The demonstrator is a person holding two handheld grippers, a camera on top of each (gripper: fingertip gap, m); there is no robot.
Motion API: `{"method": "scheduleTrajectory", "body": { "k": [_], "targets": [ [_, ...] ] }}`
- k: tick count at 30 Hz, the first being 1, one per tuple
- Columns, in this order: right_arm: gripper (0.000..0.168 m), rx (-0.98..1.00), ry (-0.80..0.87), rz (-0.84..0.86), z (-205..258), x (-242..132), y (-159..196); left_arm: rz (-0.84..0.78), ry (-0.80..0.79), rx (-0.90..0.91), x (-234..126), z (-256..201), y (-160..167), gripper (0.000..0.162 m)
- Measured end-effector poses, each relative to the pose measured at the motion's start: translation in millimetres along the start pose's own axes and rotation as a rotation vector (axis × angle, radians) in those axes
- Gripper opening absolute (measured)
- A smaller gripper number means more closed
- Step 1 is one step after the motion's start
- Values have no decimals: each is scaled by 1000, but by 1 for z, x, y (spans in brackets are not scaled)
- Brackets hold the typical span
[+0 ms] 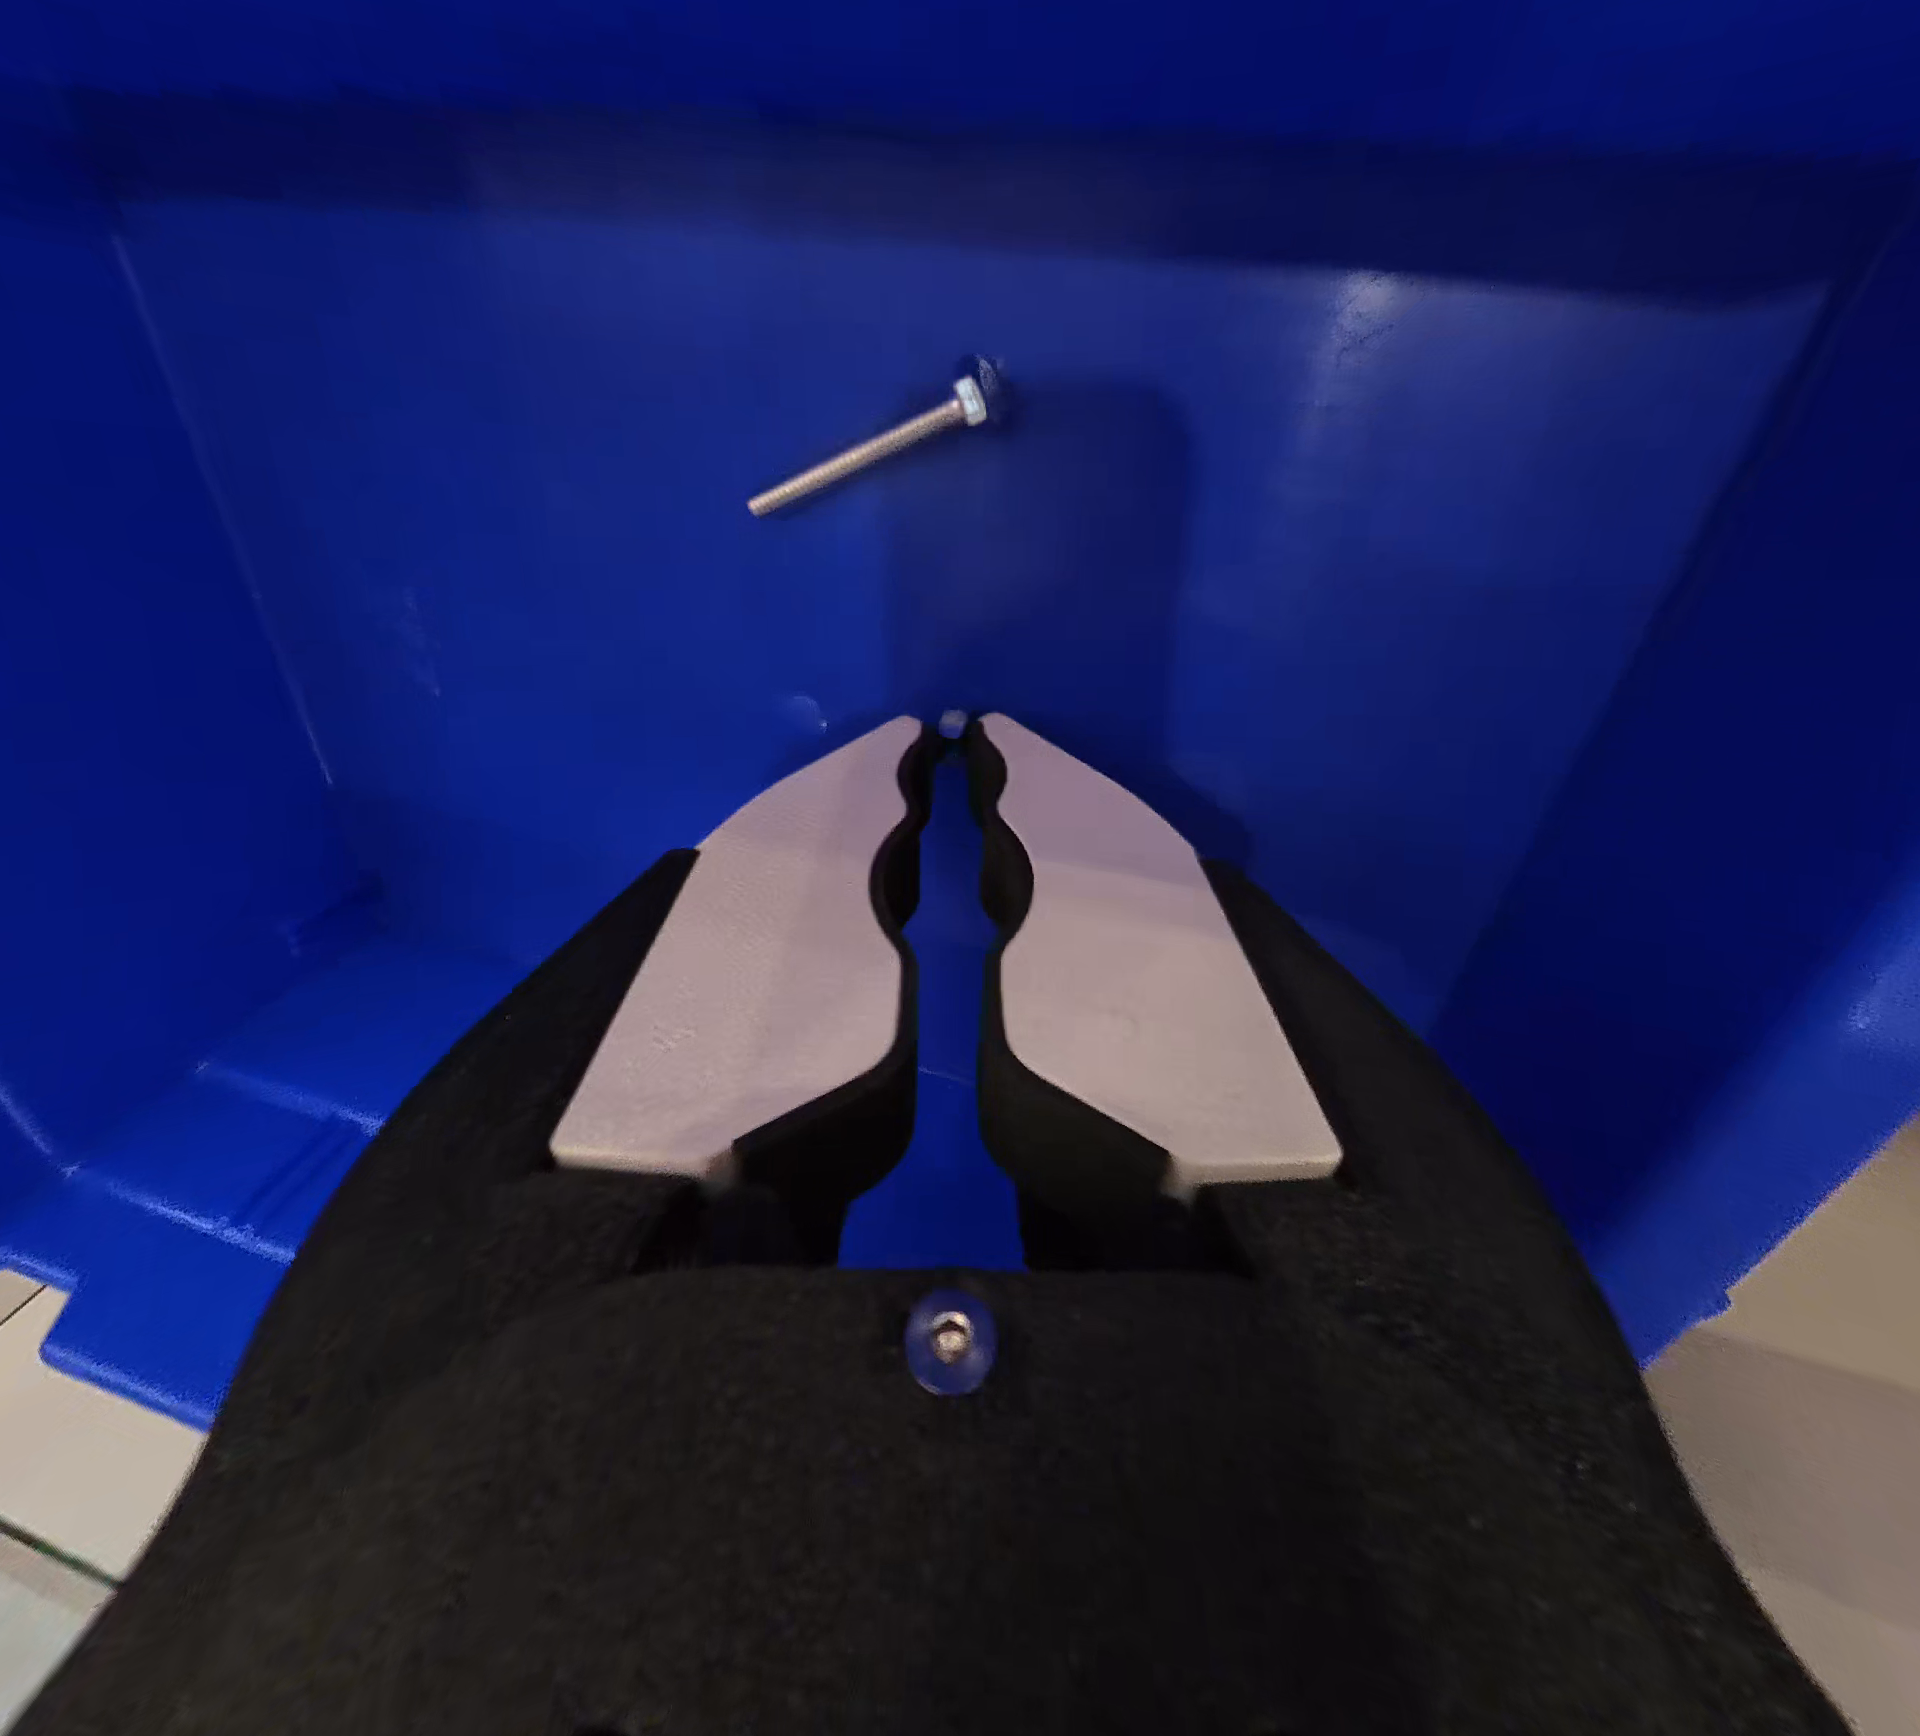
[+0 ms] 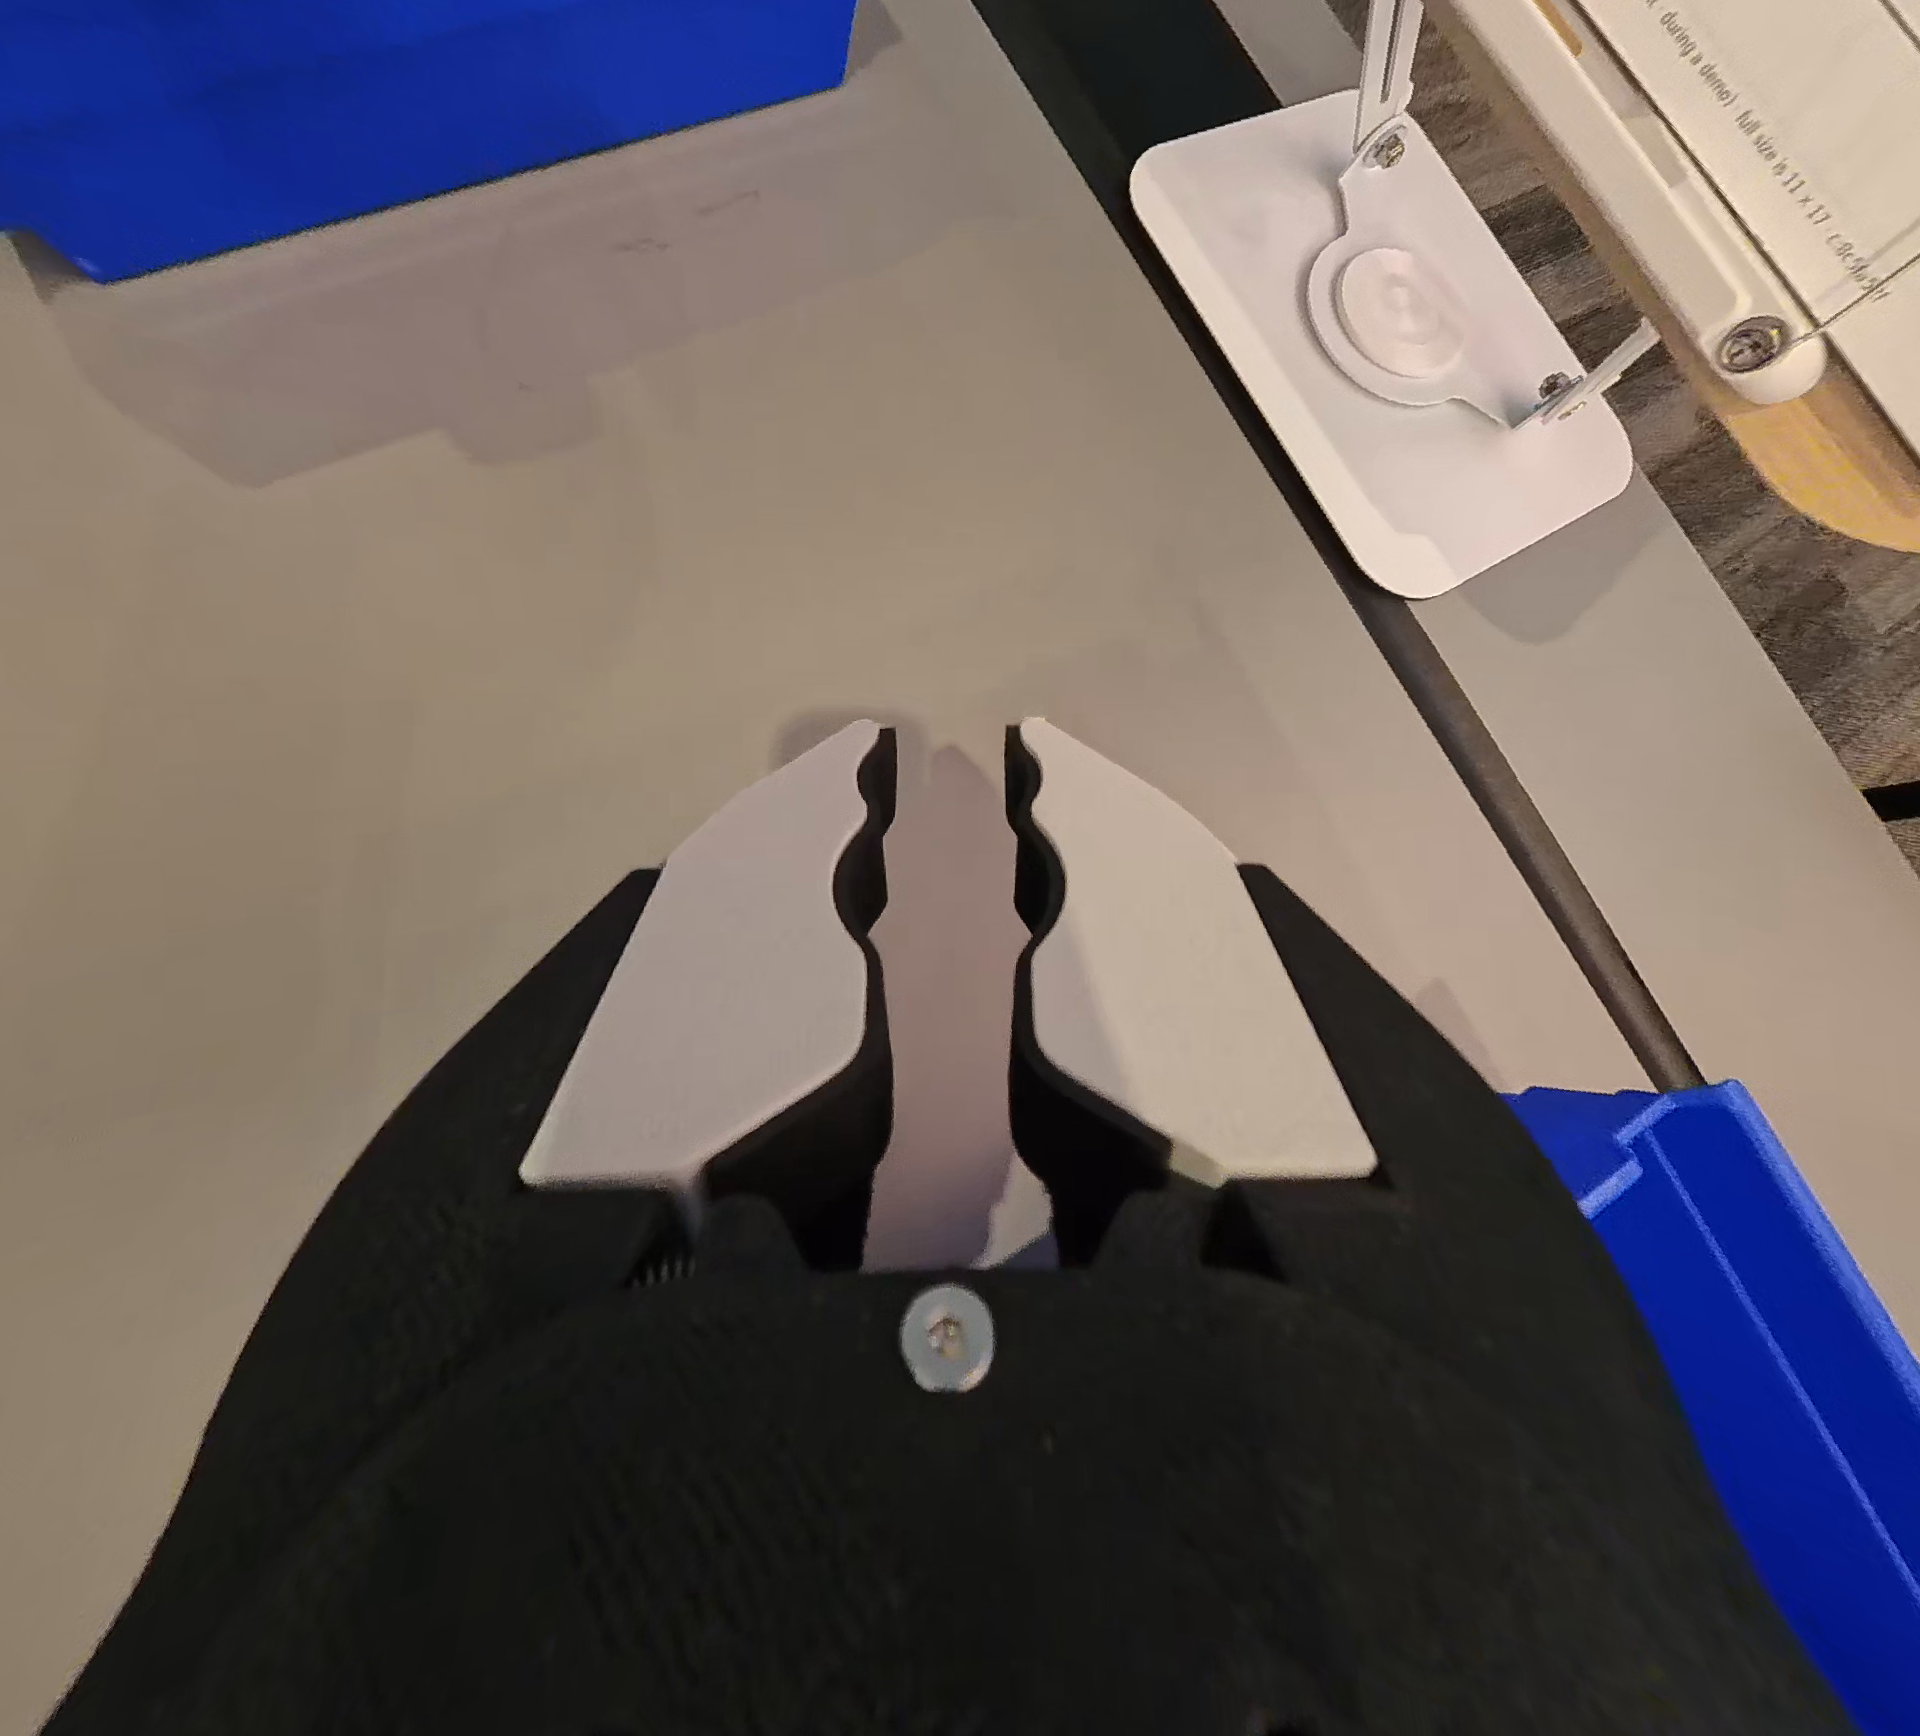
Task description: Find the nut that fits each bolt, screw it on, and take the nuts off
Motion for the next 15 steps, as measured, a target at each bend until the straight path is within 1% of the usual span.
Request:
{"method": "scheduleTrajectory", "body": {
  "k": [4, 6, 7, 9, 10, 11, 12, 13, 15],
  "targets": [
    [21, -9, 6, 25, -3, 2, 5, 12, -9, 1, -7, 3, 2, 5],
    [21, -9, 13, 22, -5, 0, 4, -26, -72, -13, -26, 13, -2, 5],
    [21, -7, 18, 18, -6, -2, 4, -54, -124, -30, -43, 22, -7, 5],
    [21, 0, 31, 2, -11, -7, 1, -183, -251, -67, -91, 43, -33, 5],
    [21, 7, 35, -10, -13, -10, -1, -271, -261, -112, -115, 46, -53, 5],
    [21, 15, 38, -23, -15, -13, -3, -339, -233, -162, -136, 45, -72, 5],
    [21, 23, 40, -31, -16, -16, -4, -372, -183, -201, -151, 41, -88, 5],
    [21, 26, 43, -35, -18, -19, -5, -386, -174, -218, -162, 40, -103, 5],
    [21, 23, 59, -31, -22, -26, -4, -424, -154, -184, -173, 31, -134, 5]
  ]
}}
Point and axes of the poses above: each gripper's, where its closed fingertips meet, x out along the fingers, y out of its underside, z = x × y across the jaws, the point moved 1 cm from there along -x, back along the fingers, and after that the axes turned 5 degrees about -z, right-handed, at the moved point
